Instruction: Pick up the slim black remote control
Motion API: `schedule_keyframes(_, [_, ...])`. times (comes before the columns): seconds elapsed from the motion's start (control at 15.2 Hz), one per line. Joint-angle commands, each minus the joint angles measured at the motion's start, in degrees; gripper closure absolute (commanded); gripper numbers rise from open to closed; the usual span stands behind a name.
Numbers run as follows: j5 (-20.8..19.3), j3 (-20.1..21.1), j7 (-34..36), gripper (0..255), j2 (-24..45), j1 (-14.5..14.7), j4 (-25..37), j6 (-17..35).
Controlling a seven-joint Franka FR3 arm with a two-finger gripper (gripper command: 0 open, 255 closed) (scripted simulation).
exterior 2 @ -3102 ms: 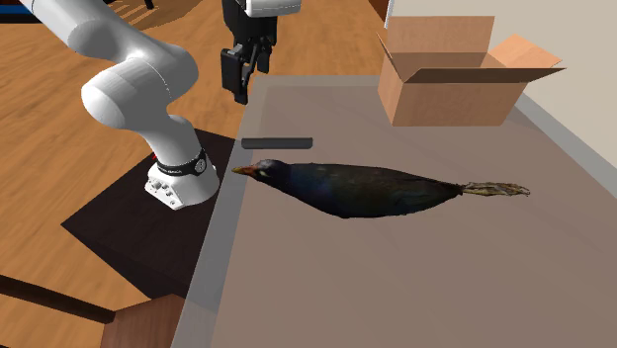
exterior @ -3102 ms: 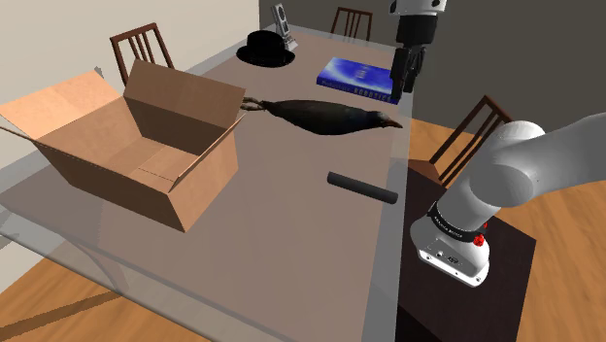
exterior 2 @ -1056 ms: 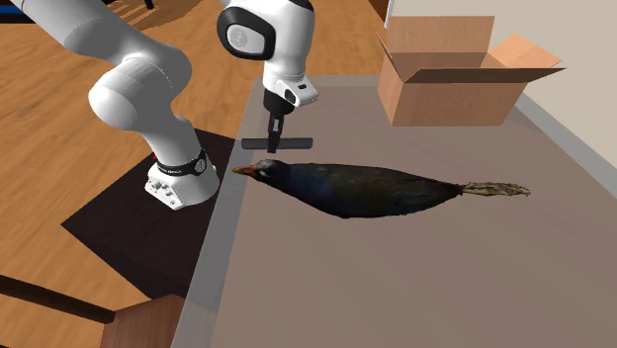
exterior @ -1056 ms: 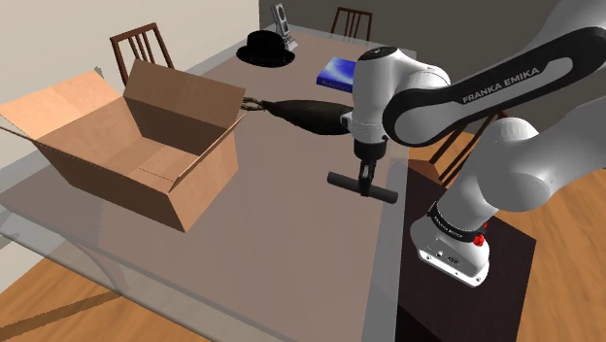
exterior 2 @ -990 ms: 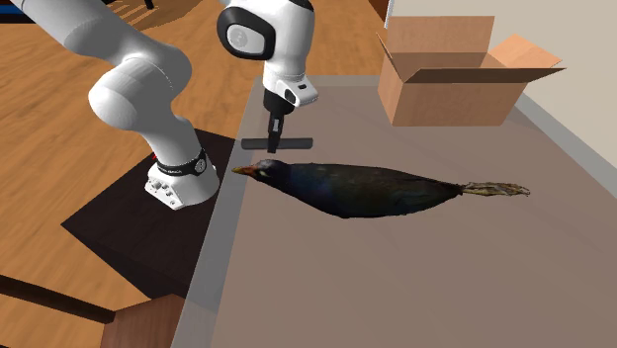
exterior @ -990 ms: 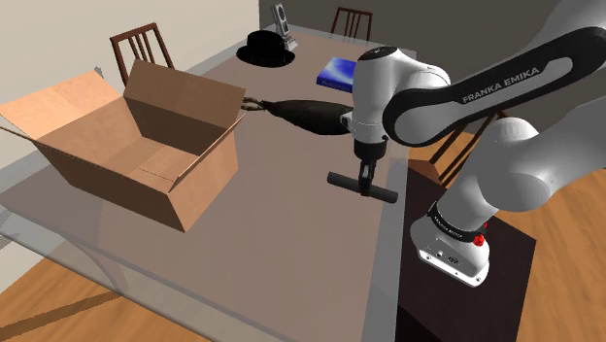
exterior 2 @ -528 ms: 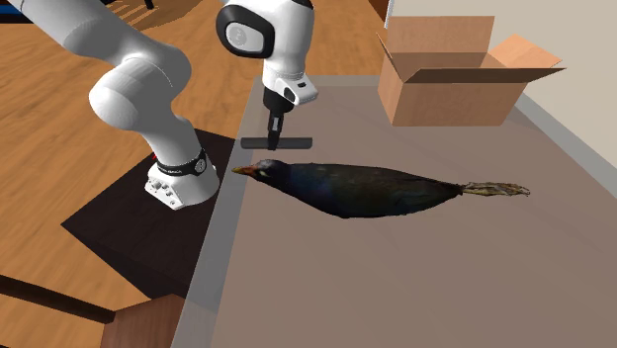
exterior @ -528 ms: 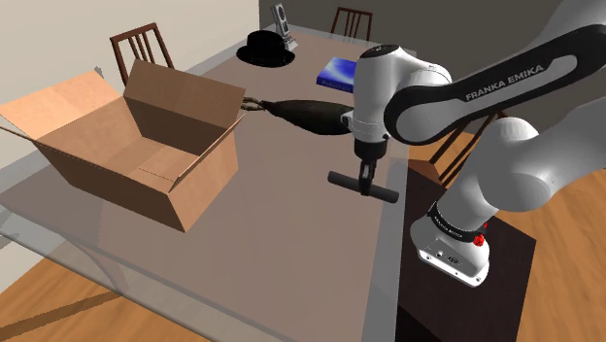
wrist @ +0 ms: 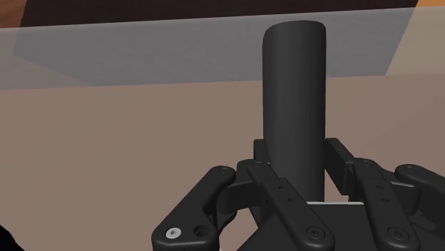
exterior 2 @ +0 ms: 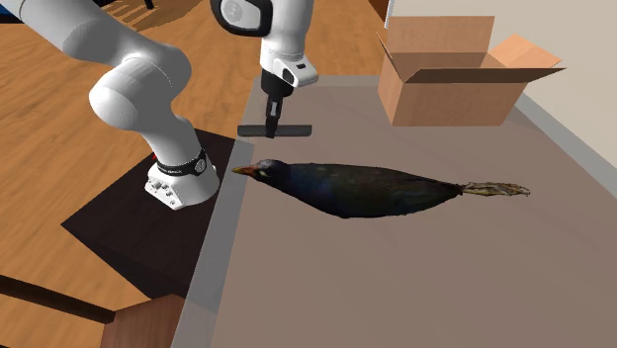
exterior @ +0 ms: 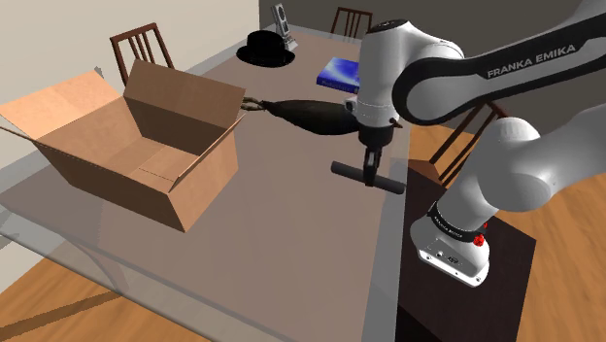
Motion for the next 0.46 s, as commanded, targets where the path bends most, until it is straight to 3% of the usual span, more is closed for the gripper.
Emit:
schedule_keyframes(0.0, [-0.2, -0.2, 0.1, 255, -1.0, 0.0, 1.1, -2.1])
schedule_keyframes(0.4, [-0.7, -0.8, 0.2, 255, -2.8, -0.2, 3.4, -6.2])
